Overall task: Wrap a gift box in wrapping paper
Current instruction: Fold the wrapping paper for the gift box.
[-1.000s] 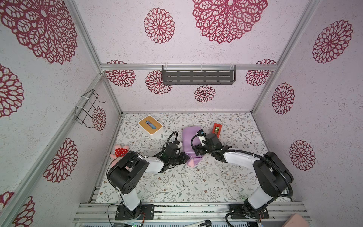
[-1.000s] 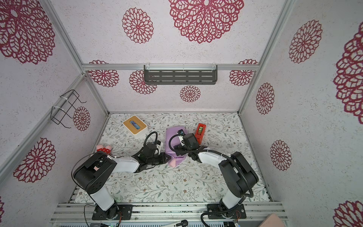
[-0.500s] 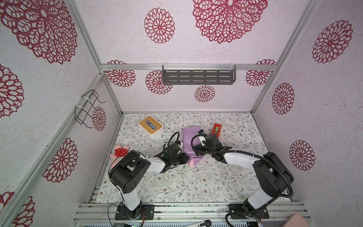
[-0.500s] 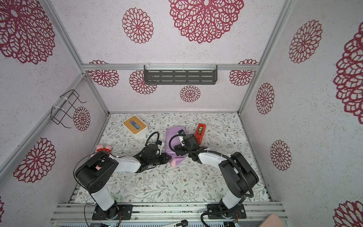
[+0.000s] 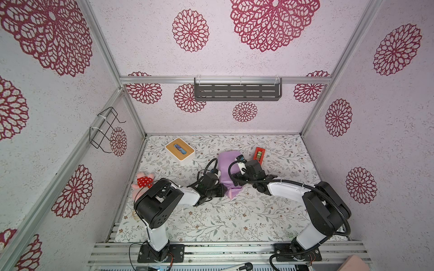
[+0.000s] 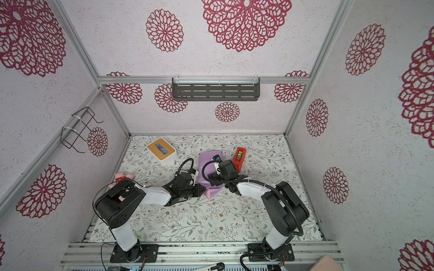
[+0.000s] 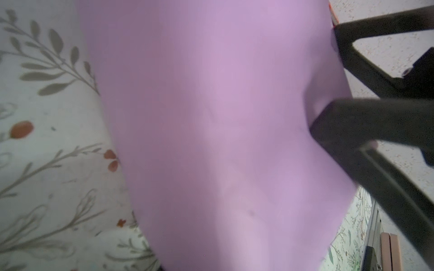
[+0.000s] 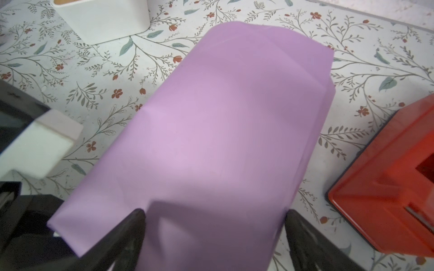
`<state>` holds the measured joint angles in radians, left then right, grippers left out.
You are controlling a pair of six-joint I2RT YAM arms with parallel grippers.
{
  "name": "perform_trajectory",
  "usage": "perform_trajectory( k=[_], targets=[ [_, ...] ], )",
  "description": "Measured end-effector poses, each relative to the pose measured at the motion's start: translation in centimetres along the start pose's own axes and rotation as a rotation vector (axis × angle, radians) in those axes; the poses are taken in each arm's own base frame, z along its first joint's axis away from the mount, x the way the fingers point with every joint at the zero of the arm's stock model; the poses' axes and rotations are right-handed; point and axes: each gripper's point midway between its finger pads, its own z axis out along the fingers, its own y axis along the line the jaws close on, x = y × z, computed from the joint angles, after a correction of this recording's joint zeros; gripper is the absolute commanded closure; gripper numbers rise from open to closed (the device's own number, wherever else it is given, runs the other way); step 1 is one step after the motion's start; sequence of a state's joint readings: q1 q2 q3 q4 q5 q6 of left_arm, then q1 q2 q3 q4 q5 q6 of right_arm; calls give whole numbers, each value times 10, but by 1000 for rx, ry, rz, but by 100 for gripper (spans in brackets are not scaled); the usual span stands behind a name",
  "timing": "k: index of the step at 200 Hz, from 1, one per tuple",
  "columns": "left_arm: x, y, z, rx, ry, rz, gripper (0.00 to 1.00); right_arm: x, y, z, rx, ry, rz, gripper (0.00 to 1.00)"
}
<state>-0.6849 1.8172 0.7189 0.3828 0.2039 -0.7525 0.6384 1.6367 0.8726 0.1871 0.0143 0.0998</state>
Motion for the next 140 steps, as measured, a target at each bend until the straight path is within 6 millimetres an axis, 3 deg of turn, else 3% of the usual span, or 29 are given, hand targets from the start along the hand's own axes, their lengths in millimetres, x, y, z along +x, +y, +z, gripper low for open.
perform_trajectory(
  k=[77, 140],
  targets=[
    [4, -4, 2, 0, 7, 48, 75, 0, 0, 0, 0, 0, 7, 7],
    [12, -5, 3, 11, 17, 71, 88, 0, 0, 0, -1, 1, 17, 7]
  ],
)
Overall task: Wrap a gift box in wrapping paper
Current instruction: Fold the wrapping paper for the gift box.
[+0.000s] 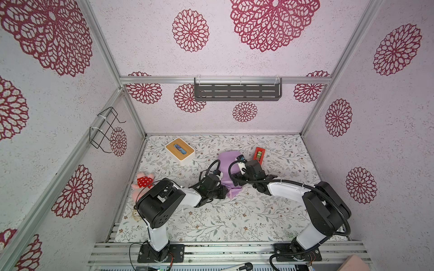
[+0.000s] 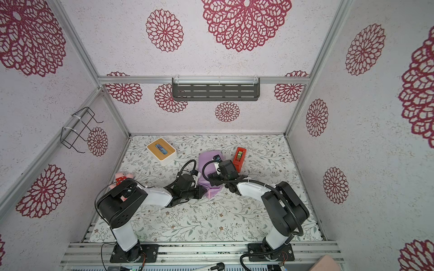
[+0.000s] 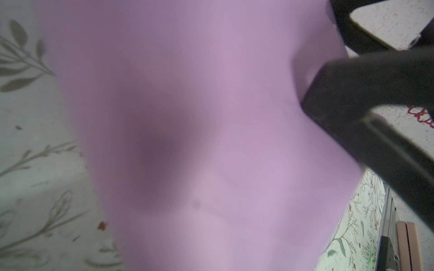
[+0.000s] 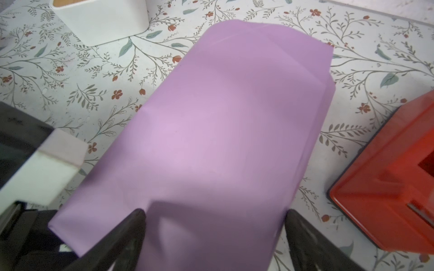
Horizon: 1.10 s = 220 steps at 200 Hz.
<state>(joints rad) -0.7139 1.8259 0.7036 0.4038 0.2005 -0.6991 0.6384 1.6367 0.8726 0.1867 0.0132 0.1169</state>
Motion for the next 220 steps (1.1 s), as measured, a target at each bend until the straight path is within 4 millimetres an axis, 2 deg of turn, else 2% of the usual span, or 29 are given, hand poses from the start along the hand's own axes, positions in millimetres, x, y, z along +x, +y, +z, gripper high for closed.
perform_trajectory(
  k=[74, 165, 220],
  targets=[
    [14, -15, 1, 42, 27, 29, 89, 0, 0, 0, 0, 1, 1, 7],
    [26, -25, 2, 64, 56, 51, 93, 0, 0, 0, 0, 2, 8, 7],
    [30, -28, 2, 80, 64, 55, 93, 1, 0, 0, 0, 2, 8, 7]
  ],
)
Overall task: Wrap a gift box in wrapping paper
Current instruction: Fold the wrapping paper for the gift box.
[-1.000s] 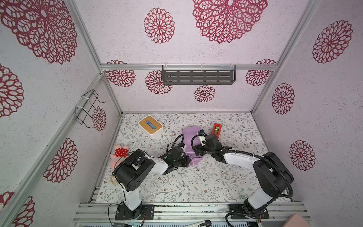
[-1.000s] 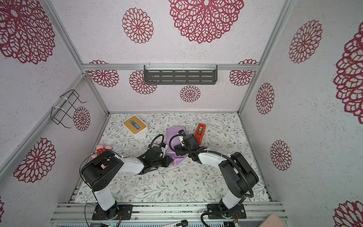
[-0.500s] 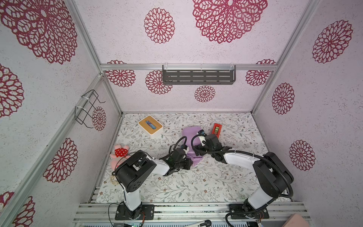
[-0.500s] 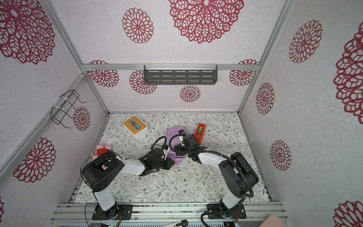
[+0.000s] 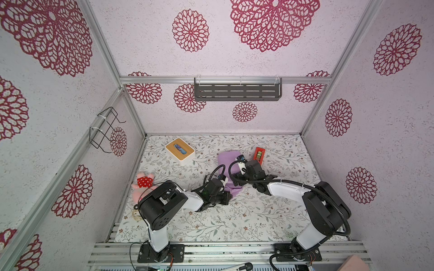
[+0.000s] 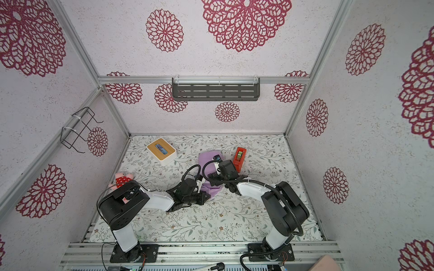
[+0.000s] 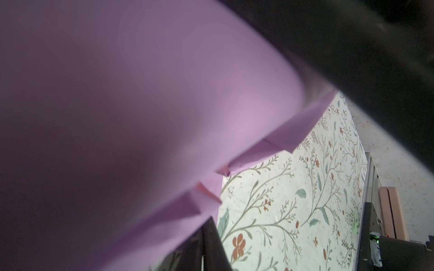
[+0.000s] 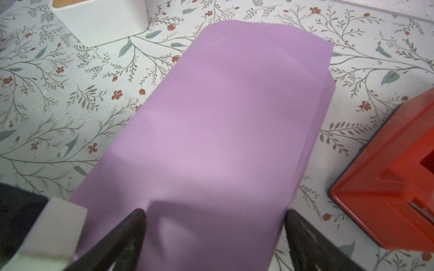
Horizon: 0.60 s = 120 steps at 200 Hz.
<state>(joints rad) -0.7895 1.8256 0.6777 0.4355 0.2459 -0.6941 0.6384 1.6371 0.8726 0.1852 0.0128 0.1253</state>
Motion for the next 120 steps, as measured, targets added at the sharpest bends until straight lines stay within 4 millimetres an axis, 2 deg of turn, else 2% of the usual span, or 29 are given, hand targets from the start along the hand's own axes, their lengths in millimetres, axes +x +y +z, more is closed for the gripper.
perform_trajectory(
  k=[51, 120],
  targets=[
    [-7, 5, -3, 8, -6, -11, 91, 0, 0, 0, 0, 0, 0, 7],
    [-26, 27, -10, -26, -46, -91, 89, 0, 0, 0, 0, 0, 0, 7]
  ],
)
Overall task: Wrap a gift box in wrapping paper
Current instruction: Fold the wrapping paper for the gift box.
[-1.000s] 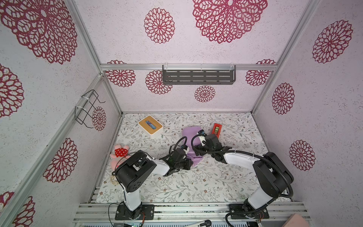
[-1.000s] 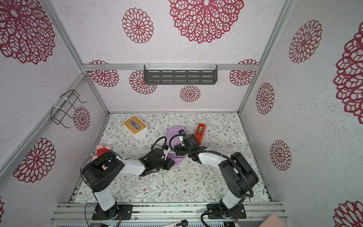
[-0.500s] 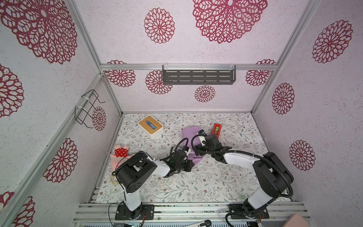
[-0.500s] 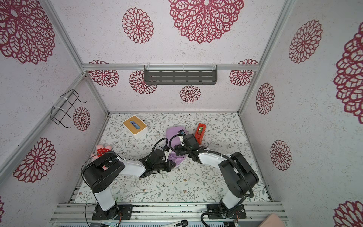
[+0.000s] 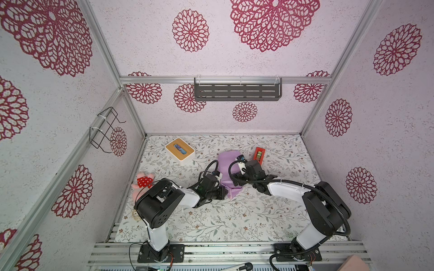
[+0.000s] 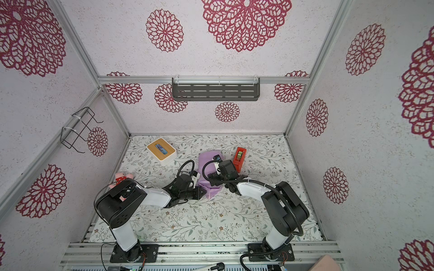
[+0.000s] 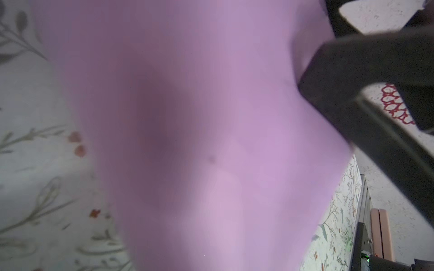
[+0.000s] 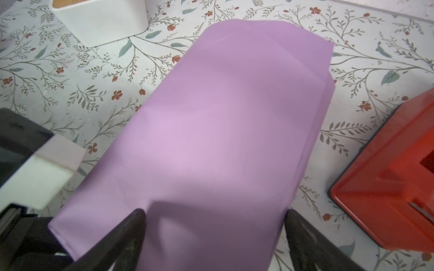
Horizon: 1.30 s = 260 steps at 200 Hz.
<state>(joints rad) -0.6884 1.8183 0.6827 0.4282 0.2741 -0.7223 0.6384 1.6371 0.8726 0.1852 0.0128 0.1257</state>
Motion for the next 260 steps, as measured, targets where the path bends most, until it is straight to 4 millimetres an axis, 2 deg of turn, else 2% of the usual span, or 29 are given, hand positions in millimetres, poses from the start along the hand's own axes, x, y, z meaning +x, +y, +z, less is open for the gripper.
perform_trajectory(
  k=[68, 129, 192, 227, 260],
  targets=[
    [-3, 4, 4, -14, -13, -12, 90, 0, 0, 0, 0, 0, 0, 7],
    [4, -4, 7, -16, -9, 32, 90, 0, 0, 0, 0, 0, 0, 7],
    [-5, -6, 15, -35, -30, 5, 89, 0, 0, 0, 0, 0, 0, 7],
    [-4, -6, 13, -36, -29, 8, 86, 0, 0, 0, 0, 0, 0, 7],
    [1, -1, 2, -52, -22, 17, 82, 0, 0, 0, 0, 0, 0, 7]
  ],
)
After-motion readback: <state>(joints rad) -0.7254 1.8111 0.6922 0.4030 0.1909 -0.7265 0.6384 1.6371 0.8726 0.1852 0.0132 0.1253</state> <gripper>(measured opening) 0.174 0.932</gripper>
